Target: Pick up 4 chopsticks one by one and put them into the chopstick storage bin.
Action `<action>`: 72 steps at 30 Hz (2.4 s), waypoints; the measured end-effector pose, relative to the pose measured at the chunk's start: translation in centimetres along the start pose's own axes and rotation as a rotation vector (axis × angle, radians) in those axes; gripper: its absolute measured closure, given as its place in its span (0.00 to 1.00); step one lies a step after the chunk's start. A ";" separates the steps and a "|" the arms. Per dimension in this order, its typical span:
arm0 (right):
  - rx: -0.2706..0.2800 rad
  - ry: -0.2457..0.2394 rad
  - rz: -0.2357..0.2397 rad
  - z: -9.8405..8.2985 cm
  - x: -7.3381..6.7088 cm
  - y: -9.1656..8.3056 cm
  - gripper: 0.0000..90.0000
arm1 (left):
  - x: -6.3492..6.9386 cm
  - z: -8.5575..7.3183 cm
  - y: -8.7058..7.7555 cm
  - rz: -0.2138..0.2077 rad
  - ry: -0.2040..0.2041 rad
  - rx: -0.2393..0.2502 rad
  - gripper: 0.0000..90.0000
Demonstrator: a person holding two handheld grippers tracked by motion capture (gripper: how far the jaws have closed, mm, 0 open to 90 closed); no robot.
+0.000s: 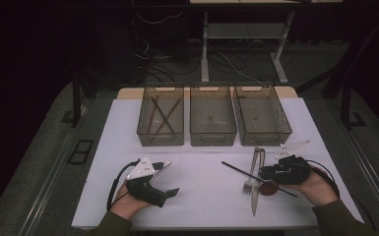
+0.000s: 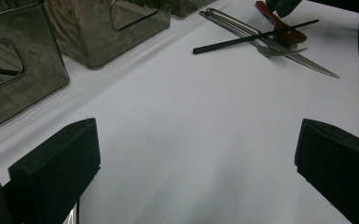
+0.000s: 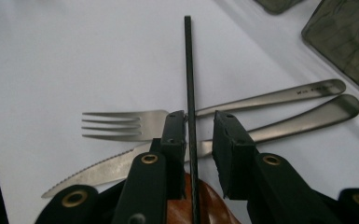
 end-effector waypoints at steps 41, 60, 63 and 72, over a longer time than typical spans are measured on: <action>-0.093 0.012 0.026 -1.0 0.4 1.9 0.95 | 0.1 -0.1 0.2 -0.004 0.009 -0.016 0.00; -0.013 0.051 0.040 0.0 1.1 0.4 0.95 | 0.2 -0.2 0.3 -0.009 0.010 -0.019 0.00; -0.006 0.059 0.042 0.0 1.0 0.2 0.95 | 0.2 -0.1 0.3 -0.013 0.012 -0.018 0.00; 0.038 0.072 0.033 1.1 1.1 -0.6 0.95 | 0.2 -0.1 0.5 -0.015 0.008 -0.020 0.00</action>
Point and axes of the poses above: each handheld gripper's, and its own axes: y roughly forward along the jaws, z roughly out of its top, x roughly to its right, the point moved 5 cm from there along y, roughly forward along the jaws, and after that the axes turned 1 degree about z, right-handed, at the moved point
